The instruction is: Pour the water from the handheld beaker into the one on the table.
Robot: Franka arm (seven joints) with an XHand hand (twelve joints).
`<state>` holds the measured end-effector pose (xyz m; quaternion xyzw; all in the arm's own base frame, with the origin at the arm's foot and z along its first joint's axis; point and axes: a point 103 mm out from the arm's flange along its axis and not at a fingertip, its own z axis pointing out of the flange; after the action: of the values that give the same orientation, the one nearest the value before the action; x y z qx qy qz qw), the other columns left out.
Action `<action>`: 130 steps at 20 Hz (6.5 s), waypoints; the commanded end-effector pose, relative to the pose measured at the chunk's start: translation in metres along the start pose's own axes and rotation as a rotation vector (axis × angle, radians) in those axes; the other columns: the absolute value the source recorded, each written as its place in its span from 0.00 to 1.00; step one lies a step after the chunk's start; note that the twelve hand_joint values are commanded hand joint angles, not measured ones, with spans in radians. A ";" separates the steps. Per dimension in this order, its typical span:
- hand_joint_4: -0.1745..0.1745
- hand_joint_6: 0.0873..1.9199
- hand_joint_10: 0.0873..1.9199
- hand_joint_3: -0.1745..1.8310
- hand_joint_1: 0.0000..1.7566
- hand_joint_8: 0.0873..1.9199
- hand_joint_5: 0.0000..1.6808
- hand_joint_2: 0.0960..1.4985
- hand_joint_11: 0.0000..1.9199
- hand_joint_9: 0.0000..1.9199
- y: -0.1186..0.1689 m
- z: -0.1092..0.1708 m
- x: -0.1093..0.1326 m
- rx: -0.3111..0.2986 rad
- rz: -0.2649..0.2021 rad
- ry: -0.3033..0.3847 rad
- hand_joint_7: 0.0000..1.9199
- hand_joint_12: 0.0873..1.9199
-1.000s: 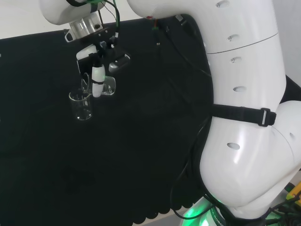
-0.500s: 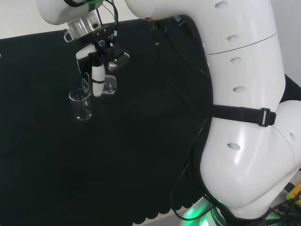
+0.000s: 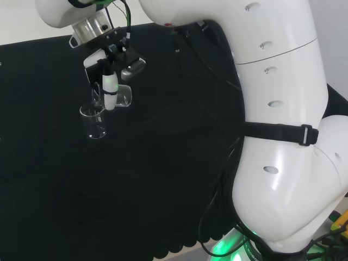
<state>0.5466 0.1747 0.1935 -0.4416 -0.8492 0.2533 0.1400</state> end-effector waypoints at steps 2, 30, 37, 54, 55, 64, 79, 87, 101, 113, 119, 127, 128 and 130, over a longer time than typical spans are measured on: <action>0.00 0.32 0.40 0.55 0.83 0.24 0.74 0.26 0.51 0.70 -0.003 0.006 -0.003 0.036 0.011 -0.020 0.76 0.44; 0.00 0.32 0.41 0.55 0.83 0.24 0.74 0.26 0.52 0.70 -0.003 -0.003 0.007 0.086 0.035 -0.064 0.76 0.43; 0.00 0.32 0.41 0.55 0.83 0.24 0.74 0.26 0.52 0.70 0.003 -0.007 0.014 0.099 0.040 -0.085 0.76 0.43; 0.00 0.32 0.41 0.55 0.83 0.24 0.74 0.26 0.52 0.70 0.004 -0.010 0.015 0.157 0.068 -0.132 0.76 0.43; 0.00 0.32 0.41 0.55 0.83 0.24 0.74 0.26 0.52 0.70 0.005 -0.010 0.016 0.159 0.069 -0.134 0.76 0.43; 0.00 0.32 0.41 0.55 0.83 0.24 0.74 0.26 0.52 0.70 0.004 -0.013 0.016 0.172 0.085 -0.153 0.76 0.43; 0.00 0.32 0.41 0.55 0.83 0.24 0.74 0.26 0.52 0.70 0.002 -0.018 0.019 0.190 0.101 -0.180 0.76 0.43; 0.00 0.32 0.41 0.55 0.83 0.24 0.74 0.26 0.52 0.70 0.003 -0.018 0.021 0.197 0.110 -0.194 0.76 0.42; 0.00 0.32 0.41 0.55 0.83 0.24 0.74 0.26 0.53 0.70 0.004 -0.023 0.027 0.210 0.124 -0.218 0.76 0.42; 0.00 0.32 0.41 0.55 0.83 0.24 0.74 0.26 0.53 0.70 0.006 -0.026 0.028 0.239 0.133 -0.222 0.76 0.42; 0.00 0.32 0.41 0.55 0.83 0.24 0.74 0.26 0.53 0.70 0.008 -0.027 0.029 0.252 0.140 -0.232 0.76 0.42; 0.00 0.32 0.41 0.55 0.83 0.24 0.74 0.26 0.53 0.70 0.008 -0.026 0.029 0.268 0.152 -0.248 0.76 0.42; 0.00 0.32 0.41 0.55 0.83 0.24 0.74 0.26 0.53 0.70 0.008 -0.026 0.029 0.270 0.152 -0.249 0.76 0.42; 0.00 0.32 0.41 0.55 0.83 0.24 0.74 0.26 0.53 0.70 0.008 -0.027 0.031 0.275 0.156 -0.255 0.76 0.42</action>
<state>0.5474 0.2109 0.2112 -0.4468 -0.7827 0.4272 0.0727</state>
